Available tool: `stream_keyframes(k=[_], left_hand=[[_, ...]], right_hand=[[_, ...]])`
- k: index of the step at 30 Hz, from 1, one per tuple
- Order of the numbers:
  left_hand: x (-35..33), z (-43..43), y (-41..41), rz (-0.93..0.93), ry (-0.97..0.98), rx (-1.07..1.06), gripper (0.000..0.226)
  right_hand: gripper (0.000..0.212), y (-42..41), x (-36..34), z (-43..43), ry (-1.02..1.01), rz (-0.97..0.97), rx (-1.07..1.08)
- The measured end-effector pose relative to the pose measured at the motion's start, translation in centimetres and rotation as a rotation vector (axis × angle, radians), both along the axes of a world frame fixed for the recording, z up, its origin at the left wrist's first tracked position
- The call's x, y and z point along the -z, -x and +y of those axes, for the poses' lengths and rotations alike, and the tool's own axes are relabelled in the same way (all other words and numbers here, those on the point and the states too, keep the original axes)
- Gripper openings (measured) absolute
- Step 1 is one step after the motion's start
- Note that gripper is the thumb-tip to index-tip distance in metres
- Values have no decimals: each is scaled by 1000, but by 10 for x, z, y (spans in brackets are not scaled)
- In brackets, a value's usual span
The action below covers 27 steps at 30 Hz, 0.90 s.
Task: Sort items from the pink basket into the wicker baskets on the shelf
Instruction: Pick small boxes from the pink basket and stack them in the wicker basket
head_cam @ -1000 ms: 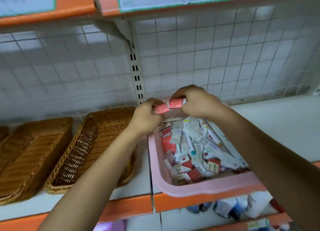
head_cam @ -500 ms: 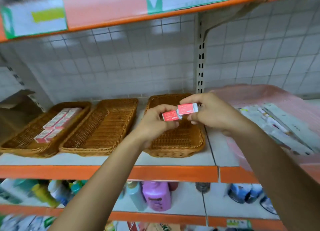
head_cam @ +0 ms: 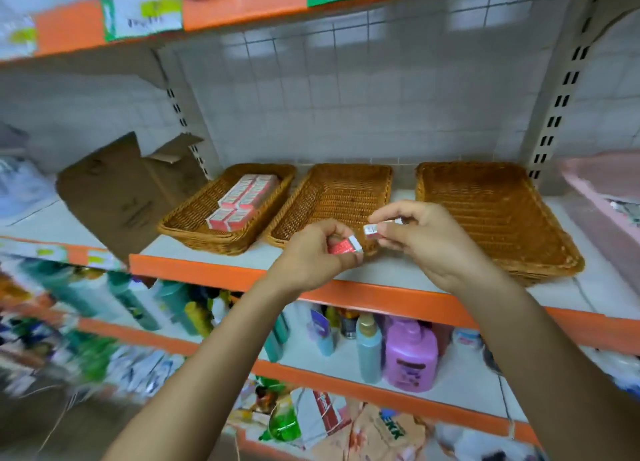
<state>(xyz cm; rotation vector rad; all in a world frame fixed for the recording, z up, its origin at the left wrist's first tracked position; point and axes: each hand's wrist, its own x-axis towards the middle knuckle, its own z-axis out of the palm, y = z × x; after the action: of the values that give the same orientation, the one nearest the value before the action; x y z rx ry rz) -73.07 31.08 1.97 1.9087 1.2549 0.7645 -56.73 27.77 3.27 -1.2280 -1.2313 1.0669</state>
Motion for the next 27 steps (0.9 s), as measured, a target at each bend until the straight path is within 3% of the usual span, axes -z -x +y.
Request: stream_keyframes(k=[5, 16, 19, 24, 27], left_hand=[[-1, 9, 37, 101, -92, -34, 21], [-22, 72, 76, 312, -240, 4, 28], [-20, 92, 85, 415, -357, -80, 29], [-12, 114, 98, 419, -499, -335, 33], [-7, 129, 109, 460, -568, -386, 38]], right_hand=[[43, 36, 5, 18, -24, -27, -38], [51, 89, -1, 90, -104, -119, -108], [50, 103, 1, 112, -85, -114, -99], [45, 127, 7, 138, 25, -7, 12], [32, 143, 9, 147, 60, -31, -54]])
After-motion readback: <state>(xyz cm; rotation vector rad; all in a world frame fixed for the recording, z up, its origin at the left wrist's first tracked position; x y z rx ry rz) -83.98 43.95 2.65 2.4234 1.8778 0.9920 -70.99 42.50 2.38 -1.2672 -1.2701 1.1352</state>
